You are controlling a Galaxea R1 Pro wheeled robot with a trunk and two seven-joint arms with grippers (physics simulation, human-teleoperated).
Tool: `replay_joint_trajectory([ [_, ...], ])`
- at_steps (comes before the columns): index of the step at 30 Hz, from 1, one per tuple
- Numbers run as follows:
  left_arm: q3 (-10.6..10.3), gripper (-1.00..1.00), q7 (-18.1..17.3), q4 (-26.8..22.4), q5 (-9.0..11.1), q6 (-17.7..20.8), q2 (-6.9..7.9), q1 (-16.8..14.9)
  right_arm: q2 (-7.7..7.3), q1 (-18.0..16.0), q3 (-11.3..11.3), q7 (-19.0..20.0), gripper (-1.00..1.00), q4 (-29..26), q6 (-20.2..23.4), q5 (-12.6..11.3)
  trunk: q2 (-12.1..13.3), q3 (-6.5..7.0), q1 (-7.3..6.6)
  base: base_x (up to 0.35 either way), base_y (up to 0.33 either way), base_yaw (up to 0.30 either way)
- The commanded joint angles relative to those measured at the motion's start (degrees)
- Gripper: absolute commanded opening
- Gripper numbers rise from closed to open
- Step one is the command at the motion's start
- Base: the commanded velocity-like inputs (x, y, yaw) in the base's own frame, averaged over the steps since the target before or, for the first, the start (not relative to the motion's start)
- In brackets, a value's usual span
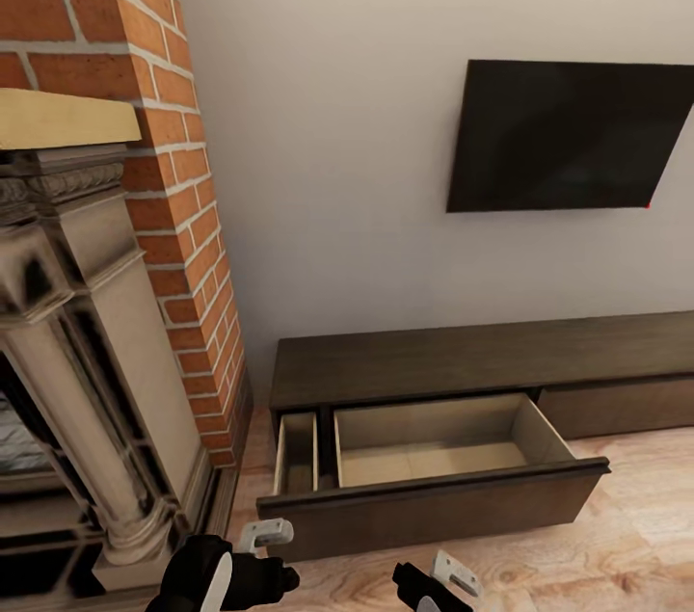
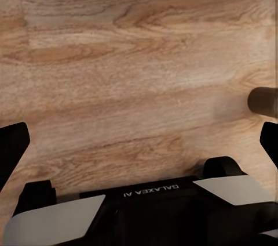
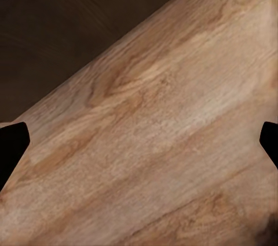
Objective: Place each of the two pumpkins and all three candles from the living room inside a cabinet in the living room (use any cabinet), then make sure every cabinet is closed, and position the cauldron so it is next to a table in the living room.
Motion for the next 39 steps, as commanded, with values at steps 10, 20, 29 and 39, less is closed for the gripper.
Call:
replay_joint_trajectory([
  [10, 0.0, 1.0, 0.1, -0.1, 0.5, 0.2, -0.01, 0.0, -0.26, 0.0, 0.1, -0.1, 1.0, -0.1, 0.9, -0.5, 0.4, -0.24, -0.23, 0.0, 0.0, -0.127],
  [20, 0.0, 1.0, 0.0, -0.1, 0.5, 0.3, -0.01, 0.0, -0.52, 0.0, 0.2, 0.0, 1.0, -0.1, 1.1, -0.5, 0.4, -0.82, -0.23, 0.0, 0.0, -0.226],
  [29, 0.1, 1.0, 0.0, -0.3, 0.6, 0.3, 0.03, 0.0, -0.57, 0.0, 0.1, 0.0, 1.0, -0.1, 1.0, -0.5, 0.4, -1.35, -0.23, 0.0, 0.0, -0.227],
  [39, 0.1, 1.0, -0.2, -0.2, 0.6, -0.1, 0.09, 0.0, -0.57, 0.0, 0.1, 0.0, 1.0, -0.1, 1.0, -0.5, 0.4, -1.93, -0.23, -0.062, 0.0, -0.227],
])
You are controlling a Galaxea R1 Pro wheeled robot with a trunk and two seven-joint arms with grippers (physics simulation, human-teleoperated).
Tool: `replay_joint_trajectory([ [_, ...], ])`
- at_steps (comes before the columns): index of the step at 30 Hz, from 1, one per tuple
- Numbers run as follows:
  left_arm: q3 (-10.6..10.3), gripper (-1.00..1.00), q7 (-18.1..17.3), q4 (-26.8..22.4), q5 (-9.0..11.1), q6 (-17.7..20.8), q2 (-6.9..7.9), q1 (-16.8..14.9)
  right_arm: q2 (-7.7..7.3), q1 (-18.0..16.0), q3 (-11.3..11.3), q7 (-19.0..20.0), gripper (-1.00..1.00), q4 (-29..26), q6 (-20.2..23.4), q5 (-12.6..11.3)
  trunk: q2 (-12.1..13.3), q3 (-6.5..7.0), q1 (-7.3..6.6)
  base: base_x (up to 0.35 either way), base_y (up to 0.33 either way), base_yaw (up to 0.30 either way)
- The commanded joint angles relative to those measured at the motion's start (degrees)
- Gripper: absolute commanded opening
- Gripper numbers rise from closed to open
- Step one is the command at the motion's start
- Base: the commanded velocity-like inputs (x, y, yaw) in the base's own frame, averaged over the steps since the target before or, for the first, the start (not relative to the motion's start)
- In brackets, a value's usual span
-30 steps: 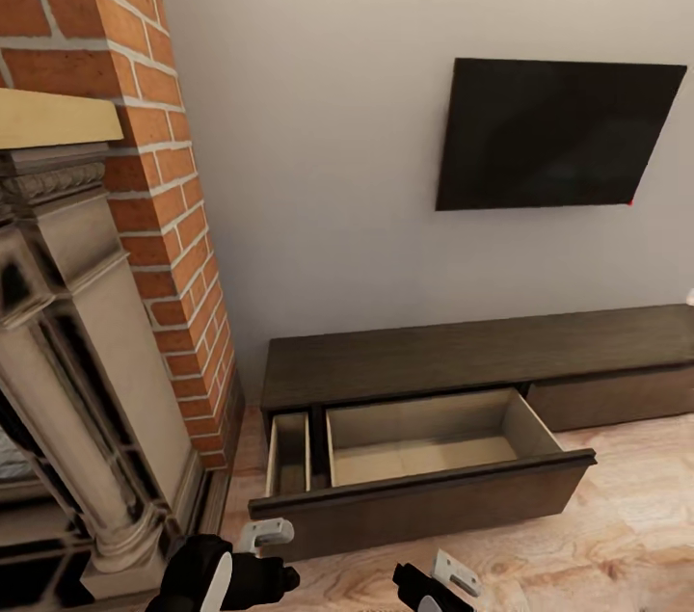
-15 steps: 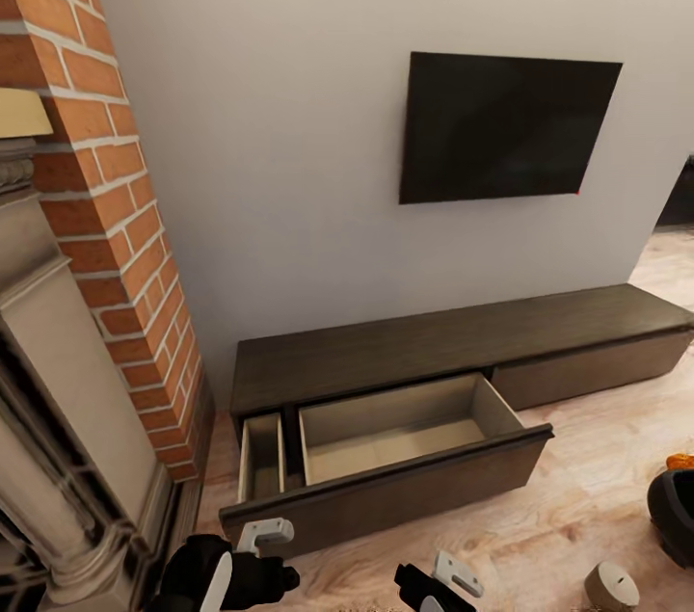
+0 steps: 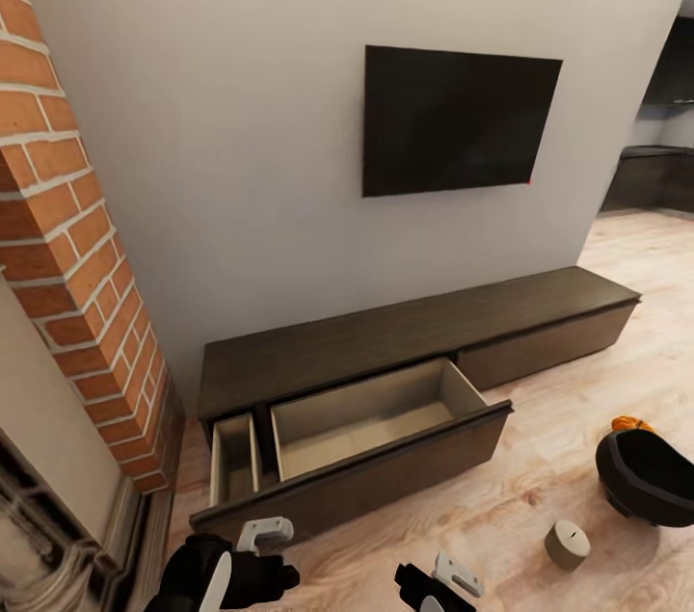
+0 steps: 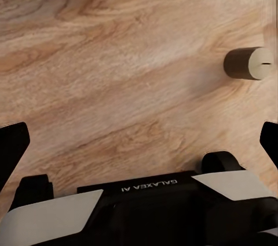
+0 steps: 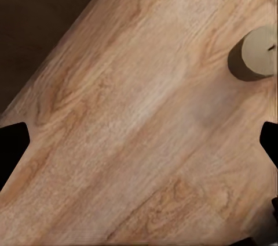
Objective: Place each of the two pumpkins and all three candles from the living room inside a cabinet in the living room (use any cabinet), then make sure every cabinet is closed, and position the cauldron so it is next to a table in the living room.
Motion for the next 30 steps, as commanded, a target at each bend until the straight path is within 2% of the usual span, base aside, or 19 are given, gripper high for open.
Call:
replay_joint_trajectory([
  [1, 0.0, 1.0, 0.2, -0.1, 0.4, 0.3, -0.01, 0.0, -0.04, 0.0, 0.3, -0.4, 1.0, -0.1, 0.2, -0.2, 0.0, -0.12, -0.02, -0.188, 0.0, -0.227],
  [9, 0.0, 1.0, 0.1, -0.1, 0.4, 0.3, -0.02, 0.0, -0.12, 0.0, 0.2, -0.3, 1.0, -0.1, 0.2, -0.5, 0.0, -0.58, -0.02, -0.153, 0.0, -0.227],
  [30, 0.0, 1.0, 0.1, 0.0, 0.4, 0.3, -0.02, 0.0, -0.21, 0.0, -0.1, -0.3, 1.0, -0.1, 0.2, -0.7, 0.0, -1.81, -0.02, -0.003, 0.0, -0.227],
])
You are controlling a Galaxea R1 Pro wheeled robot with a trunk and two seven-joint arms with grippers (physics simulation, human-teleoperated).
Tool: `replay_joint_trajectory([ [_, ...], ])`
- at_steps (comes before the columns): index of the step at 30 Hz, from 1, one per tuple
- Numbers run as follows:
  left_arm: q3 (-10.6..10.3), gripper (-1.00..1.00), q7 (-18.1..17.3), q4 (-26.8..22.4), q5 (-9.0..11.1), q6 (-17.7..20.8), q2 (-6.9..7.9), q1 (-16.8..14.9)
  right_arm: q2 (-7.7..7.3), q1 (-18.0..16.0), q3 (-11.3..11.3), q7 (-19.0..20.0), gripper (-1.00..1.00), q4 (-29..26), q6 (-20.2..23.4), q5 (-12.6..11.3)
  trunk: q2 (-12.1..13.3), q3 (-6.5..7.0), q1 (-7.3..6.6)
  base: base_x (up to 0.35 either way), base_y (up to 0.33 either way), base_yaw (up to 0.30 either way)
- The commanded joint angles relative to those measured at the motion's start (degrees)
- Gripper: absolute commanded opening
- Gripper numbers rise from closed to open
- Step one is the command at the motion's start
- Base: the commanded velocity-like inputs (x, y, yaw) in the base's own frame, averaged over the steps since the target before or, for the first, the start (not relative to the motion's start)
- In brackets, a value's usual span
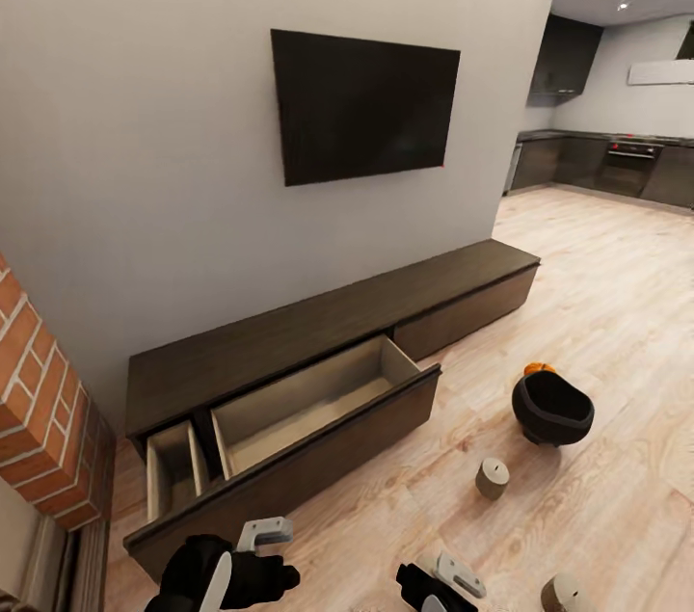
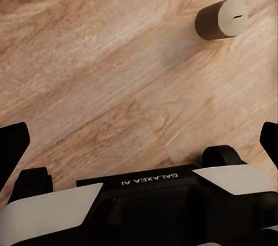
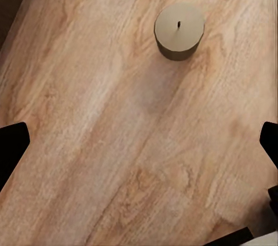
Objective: Place each of the two pumpkins and all three candles from the living room inside a cabinet in the living room (use any cabinet), then make sure every cabinet is closed, and position the cauldron so it is next to a table in the living room.
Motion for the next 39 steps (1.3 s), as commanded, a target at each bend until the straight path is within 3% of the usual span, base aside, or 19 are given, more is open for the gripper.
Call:
replay_joint_trajectory([
  [1, 0.0, 1.0, 0.1, -0.1, 0.4, 0.3, -0.01, 0.0, -0.04, 0.0, 0.3, -0.4, 1.0, -0.1, 0.2, -0.2, 0.0, -0.12, 0.0, 0.0, 0.0, -0.227],
  [39, 0.0, 1.0, 0.2, -0.1, 0.4, 0.1, 0.0, 0.0, -0.13, 0.0, 0.2, -0.5, 1.0, -0.1, 0.1, 0.1, 0.0, -2.4, 0.0, 0.0, -0.004, -0.227],
])
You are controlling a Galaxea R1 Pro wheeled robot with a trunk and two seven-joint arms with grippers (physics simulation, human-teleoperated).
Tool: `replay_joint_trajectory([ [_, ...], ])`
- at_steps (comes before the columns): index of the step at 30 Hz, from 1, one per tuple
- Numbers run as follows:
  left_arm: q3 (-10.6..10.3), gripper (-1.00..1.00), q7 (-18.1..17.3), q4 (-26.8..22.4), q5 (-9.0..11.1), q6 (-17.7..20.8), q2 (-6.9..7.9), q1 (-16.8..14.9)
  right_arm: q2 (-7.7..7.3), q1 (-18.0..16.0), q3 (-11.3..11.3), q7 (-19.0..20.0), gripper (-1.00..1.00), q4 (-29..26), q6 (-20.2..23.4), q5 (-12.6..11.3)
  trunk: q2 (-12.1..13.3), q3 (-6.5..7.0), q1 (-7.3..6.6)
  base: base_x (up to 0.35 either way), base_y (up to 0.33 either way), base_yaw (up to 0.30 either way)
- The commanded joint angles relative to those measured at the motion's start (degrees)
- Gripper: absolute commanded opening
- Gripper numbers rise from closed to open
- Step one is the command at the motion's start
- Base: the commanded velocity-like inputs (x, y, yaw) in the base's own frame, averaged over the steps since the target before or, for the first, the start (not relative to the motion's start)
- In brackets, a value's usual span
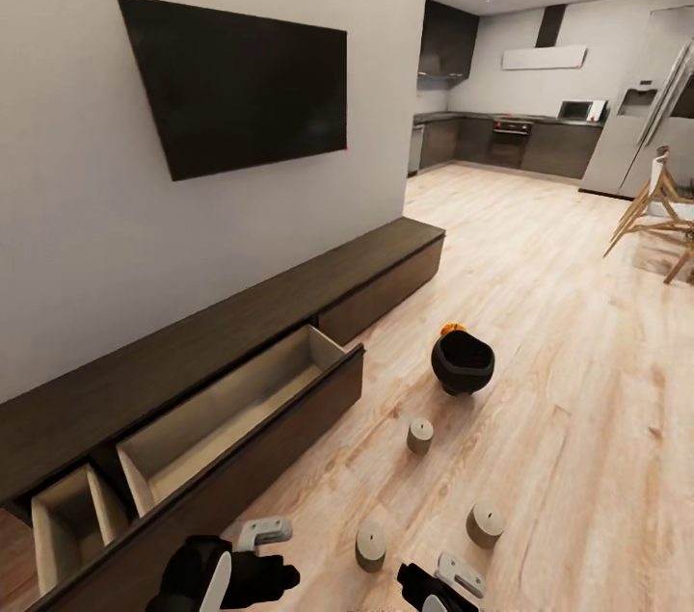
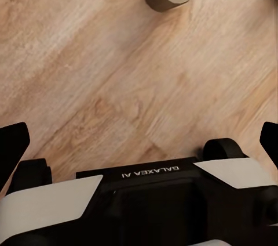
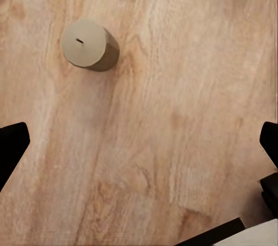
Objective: Place each of the two pumpkins and all three candles from the living room inside a cabinet in the living room (use any cabinet), then make sure every cabinet is closed, and position the cauldron so it is next to a table in the living room.
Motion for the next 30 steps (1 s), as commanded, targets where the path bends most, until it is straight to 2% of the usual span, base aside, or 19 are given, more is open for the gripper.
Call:
replay_joint_trajectory([
  [1, 0.0, 1.0, 0.1, -0.1, 0.4, 0.2, -0.01, 0.0, -0.04, 0.0, 0.3, -0.4, 1.0, -0.1, 0.2, -0.2, 0.0, -0.12, 0.0, 0.02, -0.097, -0.216],
  [9, -0.1, 1.0, 0.2, -0.1, 0.4, -1.9, -0.01, 0.0, -0.08, 0.0, 0.4, -0.3, 1.0, 0.0, -0.2, 0.2, 0.0, -0.45, 0.0, 0.152, -0.203, -0.07],
  [19, -0.1, 1.0, 0.3, -0.1, 0.3, -2.3, -0.01, 0.0, -0.05, 0.0, 0.8, -0.2, 1.0, 0.4, -0.4, 0.3, 0.0, -0.46, 0.0, 0.224, -0.249, -0.002],
  [26, -0.1, 1.0, 0.4, -0.1, 0.3, -2.3, -0.08, 0.0, 0.02, 0.0, 1.0, -0.3, 1.0, -0.1, -0.3, 0.3, 0.0, -0.46, 0.0, 0.005, -0.164, 0.014],
  [30, -0.1, 1.0, 0.4, -0.1, 0.3, -2.3, -0.09, 0.0, 0.04, 0.0, 1.1, -0.3, 1.0, -0.1, -0.2, 0.3, 0.0, -0.46, 0.0, 0.0, -0.074, 0.216],
])
